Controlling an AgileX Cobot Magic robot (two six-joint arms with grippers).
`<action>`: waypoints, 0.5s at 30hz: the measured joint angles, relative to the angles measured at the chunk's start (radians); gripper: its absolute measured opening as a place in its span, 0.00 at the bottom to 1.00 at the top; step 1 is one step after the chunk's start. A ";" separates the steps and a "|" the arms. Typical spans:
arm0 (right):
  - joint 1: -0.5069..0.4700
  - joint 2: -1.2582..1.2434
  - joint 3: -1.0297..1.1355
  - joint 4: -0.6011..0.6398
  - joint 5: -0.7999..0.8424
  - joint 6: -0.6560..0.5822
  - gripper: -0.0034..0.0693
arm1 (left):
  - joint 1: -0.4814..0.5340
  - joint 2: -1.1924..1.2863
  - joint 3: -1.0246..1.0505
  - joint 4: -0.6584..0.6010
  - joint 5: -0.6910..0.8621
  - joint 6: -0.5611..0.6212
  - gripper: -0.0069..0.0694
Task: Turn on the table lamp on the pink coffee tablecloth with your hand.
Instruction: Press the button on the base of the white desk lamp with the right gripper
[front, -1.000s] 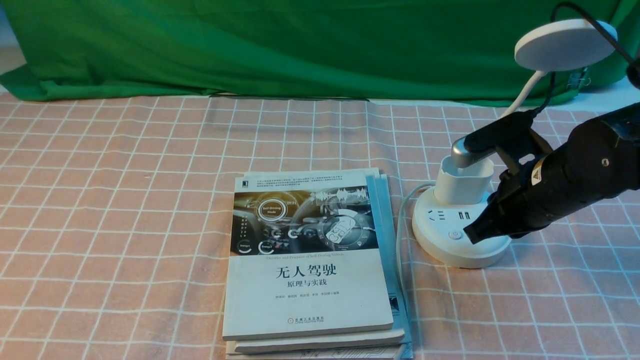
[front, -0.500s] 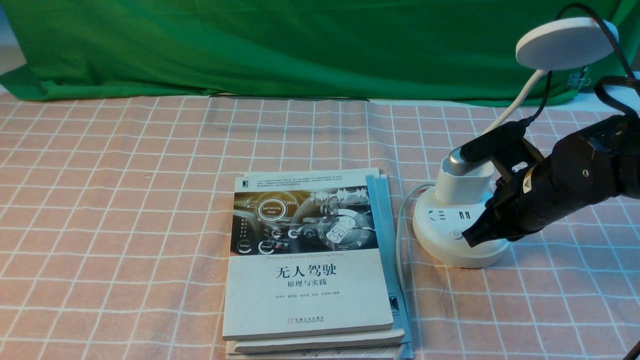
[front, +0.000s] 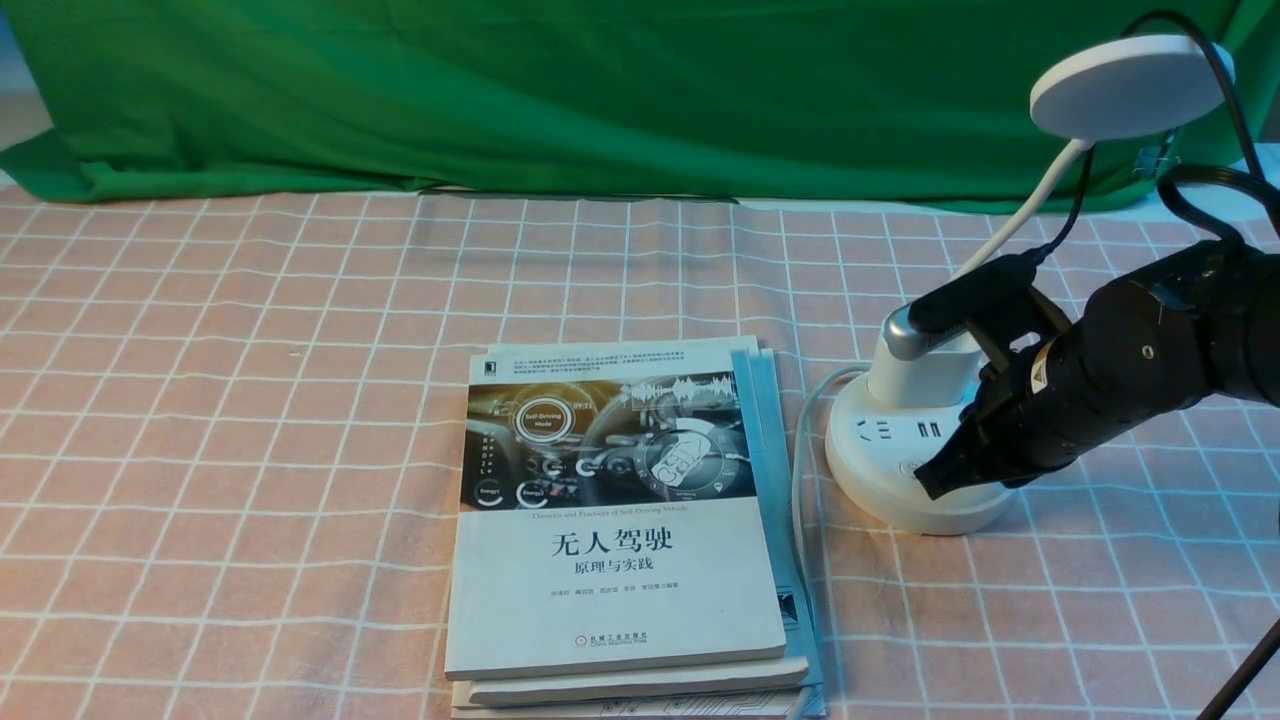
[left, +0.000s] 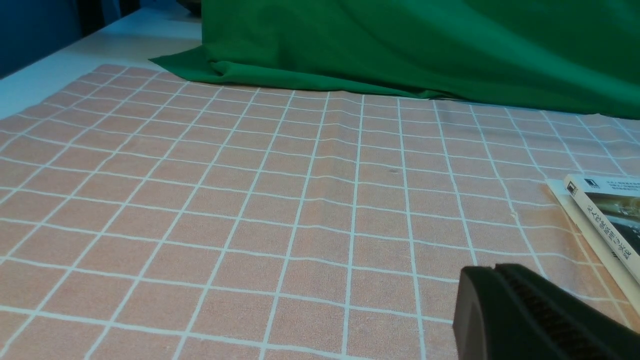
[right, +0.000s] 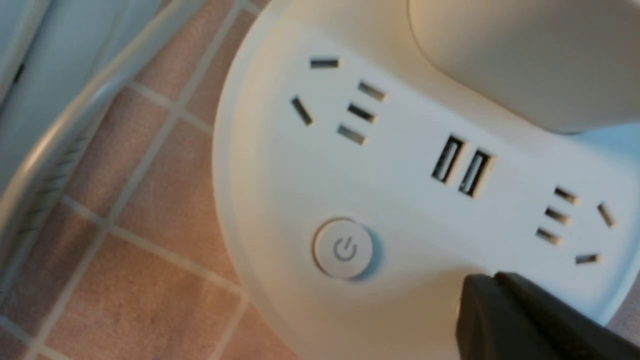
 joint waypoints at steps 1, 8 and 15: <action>0.000 0.000 0.000 0.000 -0.003 0.000 0.09 | 0.000 0.000 0.000 0.000 0.000 0.000 0.12; 0.000 0.000 0.000 -0.002 -0.013 0.000 0.09 | 0.000 0.000 0.000 0.000 0.000 0.000 0.12; 0.000 -0.002 0.001 -0.007 -0.037 0.003 0.09 | 0.000 0.000 0.000 0.000 0.000 0.000 0.12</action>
